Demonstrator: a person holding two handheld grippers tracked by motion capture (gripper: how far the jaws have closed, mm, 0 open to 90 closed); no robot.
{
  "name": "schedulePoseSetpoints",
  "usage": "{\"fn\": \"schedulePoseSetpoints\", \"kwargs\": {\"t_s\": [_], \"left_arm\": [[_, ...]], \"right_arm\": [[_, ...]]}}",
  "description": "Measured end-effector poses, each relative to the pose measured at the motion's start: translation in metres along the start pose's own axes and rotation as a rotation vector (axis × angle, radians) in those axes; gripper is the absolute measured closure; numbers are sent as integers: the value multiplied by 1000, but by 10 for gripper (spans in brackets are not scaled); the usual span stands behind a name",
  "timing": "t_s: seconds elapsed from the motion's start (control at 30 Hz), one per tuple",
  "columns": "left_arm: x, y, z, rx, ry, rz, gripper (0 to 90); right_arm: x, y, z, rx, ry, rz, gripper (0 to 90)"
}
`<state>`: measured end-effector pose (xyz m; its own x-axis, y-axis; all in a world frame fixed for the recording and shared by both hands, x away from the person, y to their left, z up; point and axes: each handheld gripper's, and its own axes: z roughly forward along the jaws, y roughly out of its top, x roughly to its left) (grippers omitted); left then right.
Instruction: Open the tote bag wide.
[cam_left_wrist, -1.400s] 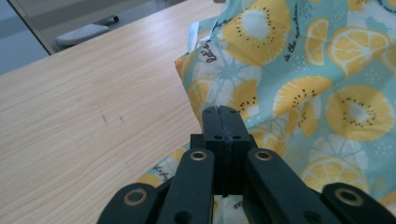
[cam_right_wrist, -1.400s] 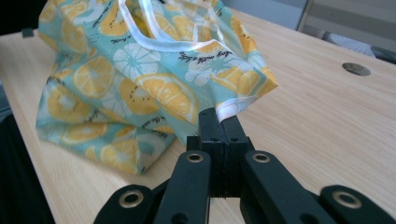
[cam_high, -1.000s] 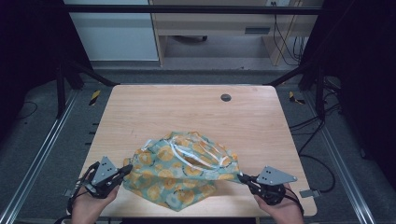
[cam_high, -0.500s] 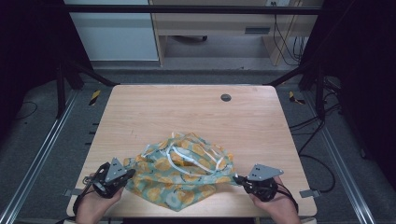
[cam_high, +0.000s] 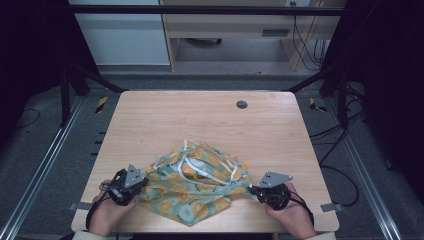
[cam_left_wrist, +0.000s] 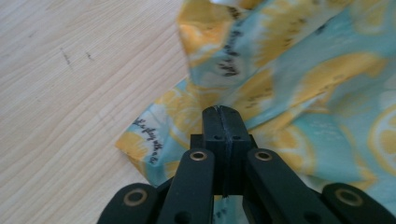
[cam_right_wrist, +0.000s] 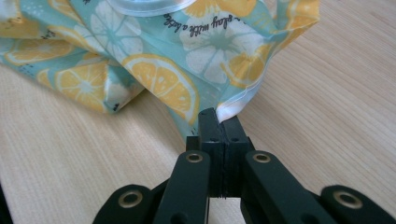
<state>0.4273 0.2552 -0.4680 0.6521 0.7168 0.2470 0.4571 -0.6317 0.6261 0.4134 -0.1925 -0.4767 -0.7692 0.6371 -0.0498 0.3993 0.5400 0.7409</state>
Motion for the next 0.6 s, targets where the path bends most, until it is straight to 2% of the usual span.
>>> {"fn": "schedulePoseSetpoints", "kwargs": {"t_s": [0.1,0.17,0.2,0.33,0.4,0.43,0.47,0.5,0.53,0.57,0.6], "left_arm": [[4,2,4,0,-5,-6,900],[9,6,7,-19,-15,-20,900],[11,8,11,-39,-39,-46,900],[10,9,11,-44,-41,-42,900],[11,9,10,-46,-41,-46,900],[11,8,8,-60,-39,-59,900],[12,8,3,-86,-38,-69,900],[11,8,0,-102,-38,-72,900],[11,8,0,-102,-38,-72,900],[10,8,-3,-116,-38,-72,900],[10,9,-6,-127,-37,-72,900]], "right_arm": [[-3,0,1,6,-15,11,900],[-5,0,2,4,-15,26,900],[-6,0,2,7,-16,23,900],[-4,0,2,11,-19,19,882],[-4,1,1,1,-32,24,824],[-4,1,1,1,-32,24,824],[-5,1,-1,-16,-48,31,735],[-5,0,-3,-22,-57,37,683],[-5,0,-4,-31,-65,40,623],[-5,0,-4,-31,-65,40,623],[-5,0,-6,-40,-71,46,563]]}}
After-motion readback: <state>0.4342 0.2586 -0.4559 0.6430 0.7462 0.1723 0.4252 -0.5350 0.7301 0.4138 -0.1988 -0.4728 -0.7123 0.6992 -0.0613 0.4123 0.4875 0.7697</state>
